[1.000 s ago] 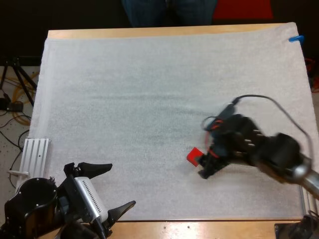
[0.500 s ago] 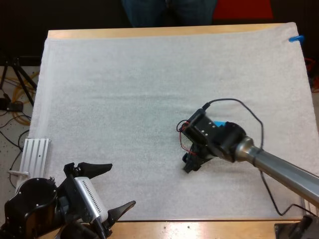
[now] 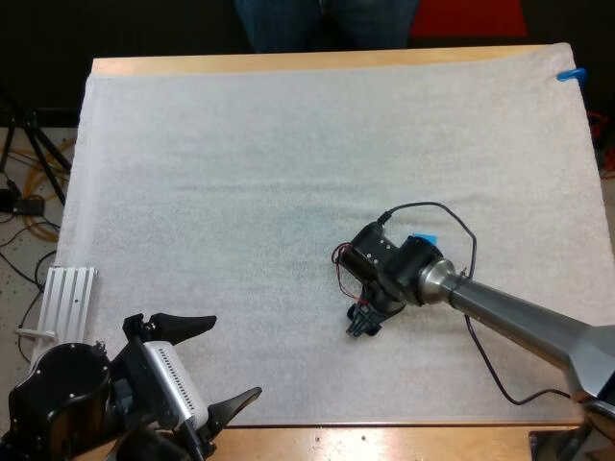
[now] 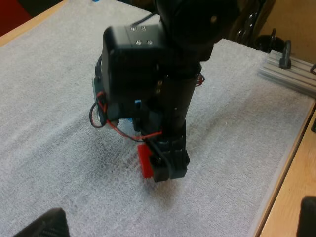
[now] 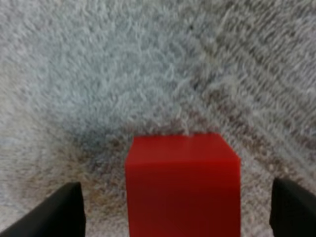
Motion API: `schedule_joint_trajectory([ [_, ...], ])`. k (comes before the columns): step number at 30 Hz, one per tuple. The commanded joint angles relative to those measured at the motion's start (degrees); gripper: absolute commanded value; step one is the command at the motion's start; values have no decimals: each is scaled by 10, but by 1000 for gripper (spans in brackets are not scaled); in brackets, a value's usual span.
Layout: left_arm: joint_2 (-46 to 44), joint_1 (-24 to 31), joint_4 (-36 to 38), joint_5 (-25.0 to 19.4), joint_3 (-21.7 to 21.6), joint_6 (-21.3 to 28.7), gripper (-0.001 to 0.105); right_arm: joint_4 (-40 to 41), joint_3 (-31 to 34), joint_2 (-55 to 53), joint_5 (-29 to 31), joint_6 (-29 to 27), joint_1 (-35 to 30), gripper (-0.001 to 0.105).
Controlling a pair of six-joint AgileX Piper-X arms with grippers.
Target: Stack red cube on blue cube
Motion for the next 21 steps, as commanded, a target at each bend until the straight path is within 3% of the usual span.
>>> schedule_joint_trajectory([
  [1, 0, -2, 4, 3, -5, 3, 87, -3, -4, 3, -1, -5, -1, 72],
  [5, 0, -2, 4, 3, -5, 3, 87, -5, -4, 13, -1, -5, -1, 71],
  [8, 0, -2, 4, 3, -5, 3, 87, -8, -4, 13, -1, -5, -1, 55],
  [10, 0, -2, 4, 3, -5, 3, 87, -8, -4, 13, -1, -5, -1, 38],
  [13, 0, -2, 4, 3, -5, 3, 87, -7, -4, 13, -1, 0, -1, 25],
  [21, 0, -2, 4, 3, -5, 3, 87, 23, -24, -15, 0, 26, -1, 23],
])
